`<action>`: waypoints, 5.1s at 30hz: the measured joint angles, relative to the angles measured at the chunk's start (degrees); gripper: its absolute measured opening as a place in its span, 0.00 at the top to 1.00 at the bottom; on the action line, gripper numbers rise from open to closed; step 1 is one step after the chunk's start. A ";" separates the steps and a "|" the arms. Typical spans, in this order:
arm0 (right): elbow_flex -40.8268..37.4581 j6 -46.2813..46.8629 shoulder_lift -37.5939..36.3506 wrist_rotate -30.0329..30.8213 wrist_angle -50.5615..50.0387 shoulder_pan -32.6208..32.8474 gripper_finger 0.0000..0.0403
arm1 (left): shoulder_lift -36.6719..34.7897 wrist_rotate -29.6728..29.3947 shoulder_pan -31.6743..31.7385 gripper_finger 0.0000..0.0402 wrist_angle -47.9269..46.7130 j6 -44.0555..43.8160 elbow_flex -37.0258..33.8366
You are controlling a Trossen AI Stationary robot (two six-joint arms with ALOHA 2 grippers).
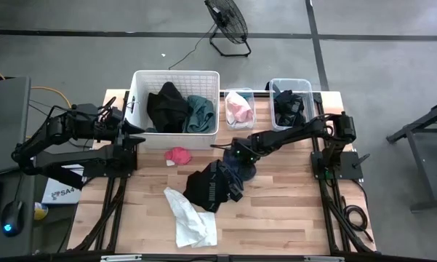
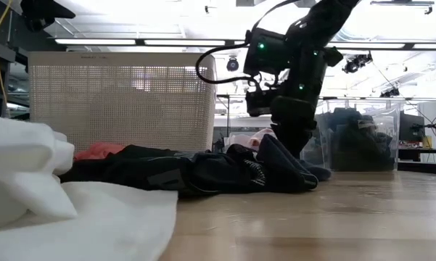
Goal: Pick & Place Cloths
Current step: Put the dark blue sock into the left transparent bin, then put the pink sock into the left transparent bin
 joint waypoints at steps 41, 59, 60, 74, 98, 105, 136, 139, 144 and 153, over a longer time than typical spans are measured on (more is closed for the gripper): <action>-0.07 -16.36 -36.13 17.39 22.81 -18.49 0.99 | 0.01 -5.14 0.01 0.46 4.55 -3.11 0.00; -0.07 -28.82 -36.20 20.72 19.98 -27.59 0.99 | -0.01 -9.15 0.01 0.46 4.58 -5.94 0.00; -0.07 -28.82 -36.06 19.98 19.62 -28.22 0.99 | 0.01 -9.17 0.00 0.46 4.71 -5.96 0.00; -0.07 -23.88 -24.82 7.07 18.80 -30.76 0.99 | -0.01 -12.15 0.01 0.46 7.28 -5.89 0.00; -0.07 -7.09 -4.07 -2.65 19.84 -30.74 0.99 | 0.00 -12.26 0.00 0.46 7.29 -6.20 0.00; -0.09 -7.08 -5.41 -1.61 19.85 -30.63 0.92 | -0.01 -12.23 0.00 0.46 7.28 -5.87 0.00; -0.09 7.32 -28.05 -0.99 15.61 -19.96 0.19 | 3.38 5.42 0.00 0.46 1.55 1.68 -0.02; -0.09 10.85 -29.32 4.52 13.38 -14.98 0.20 | 4.88 6.98 -0.01 0.46 -0.06 2.24 -0.02; -0.09 16.43 -29.62 13.16 12.07 -6.98 0.21 | 6.97 7.92 -0.01 0.46 -2.80 2.13 -0.02; -0.09 29.05 -29.62 21.08 7.46 3.40 0.21 | 6.27 8.75 -0.01 0.46 -5.38 -0.53 -3.16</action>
